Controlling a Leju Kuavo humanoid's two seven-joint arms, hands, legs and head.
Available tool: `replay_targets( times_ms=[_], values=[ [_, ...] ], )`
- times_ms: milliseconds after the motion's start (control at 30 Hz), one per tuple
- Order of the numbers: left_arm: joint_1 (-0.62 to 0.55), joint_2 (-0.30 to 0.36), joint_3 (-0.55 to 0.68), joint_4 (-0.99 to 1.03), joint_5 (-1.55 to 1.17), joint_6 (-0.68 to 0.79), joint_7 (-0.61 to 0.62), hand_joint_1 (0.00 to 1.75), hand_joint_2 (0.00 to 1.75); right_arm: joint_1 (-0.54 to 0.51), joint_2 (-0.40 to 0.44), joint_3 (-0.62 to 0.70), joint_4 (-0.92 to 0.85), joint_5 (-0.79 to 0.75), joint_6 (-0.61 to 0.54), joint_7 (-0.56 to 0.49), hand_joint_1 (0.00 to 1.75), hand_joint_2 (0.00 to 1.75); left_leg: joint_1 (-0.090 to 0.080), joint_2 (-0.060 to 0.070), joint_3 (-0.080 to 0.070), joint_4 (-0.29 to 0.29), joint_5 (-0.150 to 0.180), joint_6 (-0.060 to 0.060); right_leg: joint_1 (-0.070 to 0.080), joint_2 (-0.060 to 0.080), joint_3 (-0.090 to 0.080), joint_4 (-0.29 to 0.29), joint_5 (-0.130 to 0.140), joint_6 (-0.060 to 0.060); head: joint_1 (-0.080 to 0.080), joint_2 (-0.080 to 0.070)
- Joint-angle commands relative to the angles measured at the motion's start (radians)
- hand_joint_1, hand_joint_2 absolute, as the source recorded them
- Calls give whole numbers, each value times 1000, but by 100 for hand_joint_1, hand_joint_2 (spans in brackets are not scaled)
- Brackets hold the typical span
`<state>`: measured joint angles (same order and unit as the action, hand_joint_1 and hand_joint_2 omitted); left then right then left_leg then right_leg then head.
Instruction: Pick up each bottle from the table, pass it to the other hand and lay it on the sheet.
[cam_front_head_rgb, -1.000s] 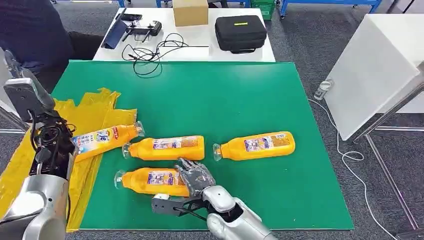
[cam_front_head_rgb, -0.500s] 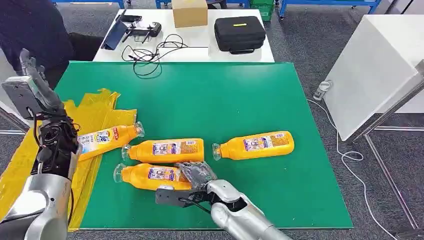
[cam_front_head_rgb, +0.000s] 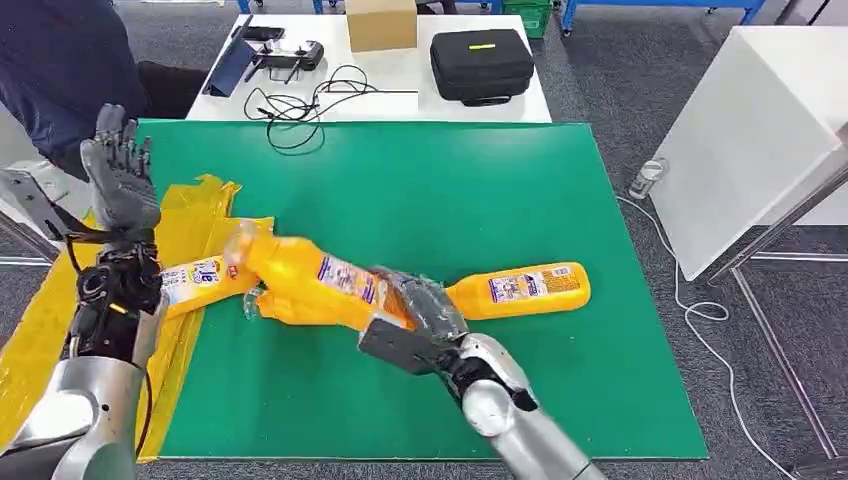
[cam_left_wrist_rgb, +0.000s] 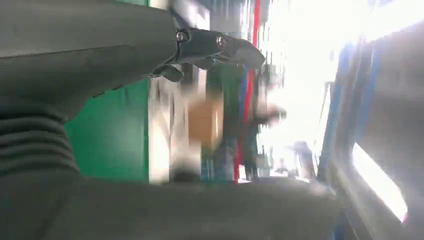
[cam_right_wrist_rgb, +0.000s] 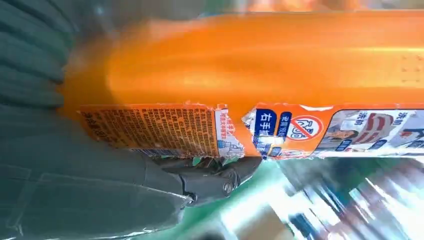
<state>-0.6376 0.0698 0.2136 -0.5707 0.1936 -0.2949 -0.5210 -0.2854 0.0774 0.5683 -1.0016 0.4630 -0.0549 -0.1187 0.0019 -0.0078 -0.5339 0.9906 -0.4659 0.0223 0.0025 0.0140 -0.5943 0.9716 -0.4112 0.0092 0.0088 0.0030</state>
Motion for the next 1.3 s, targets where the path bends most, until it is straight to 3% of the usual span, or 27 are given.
replay_targets(
  times_ms=[33, 167, 267, 567, 900, 1067, 1300],
  values=[
    [103, -40, -64, -162, 187, -245, 109, 0, 175, -28, -64, -298, -304, 2, 18, -6, 175, 175, -1, -1, 0, 0, -1, 0, -1, -2, 0, 0, -1, 1, 0, 0],
    [140, -60, -169, -239, 261, -294, 167, 0, 175, -169, -10, -285, -60, 43, -94, -52, 175, 175, -1, 2, 1, 1, -1, 0, -1, 0, 1, 0, 0, 1, 0, 0],
    [188, -76, -246, -290, 275, -299, 166, 0, 175, -198, 30, -280, 32, 87, -187, -70, 175, 175, -1, 2, 1, 0, 0, 0, -1, 0, 1, -1, 0, 1, 0, 0],
    [113, -122, -391, -256, 273, -242, 140, 0, 175, -370, 136, -240, 288, 225, -235, 13, 175, 175, 0, 3, 1, 2, -1, -1, 0, 0, 1, 2, -1, 1, 0, 0],
    [44, -129, -391, -175, 292, -222, 126, 0, 175, -389, 260, -78, 428, 343, -250, 34, 175, 175, 1, 3, 2, 0, 0, -1, 1, 1, 0, 1, 0, 1, 0, 0],
    [48, -127, -387, -177, 293, -219, 122, 0, 175, -386, 267, -57, 436, 349, -253, 31, 175, 175, 1, 2, 1, 0, 0, -1, 1, 0, 0, 1, 0, 1, 0, 0],
    [22, -126, -357, -120, 321, -241, 131, 0, 175, -361, 272, 227, 388, 303, -294, 101, 175, 175, 1, 3, 1, 0, -1, -1, 1, 0, 1, 1, -1, 1, 0, 0]
  ],
)
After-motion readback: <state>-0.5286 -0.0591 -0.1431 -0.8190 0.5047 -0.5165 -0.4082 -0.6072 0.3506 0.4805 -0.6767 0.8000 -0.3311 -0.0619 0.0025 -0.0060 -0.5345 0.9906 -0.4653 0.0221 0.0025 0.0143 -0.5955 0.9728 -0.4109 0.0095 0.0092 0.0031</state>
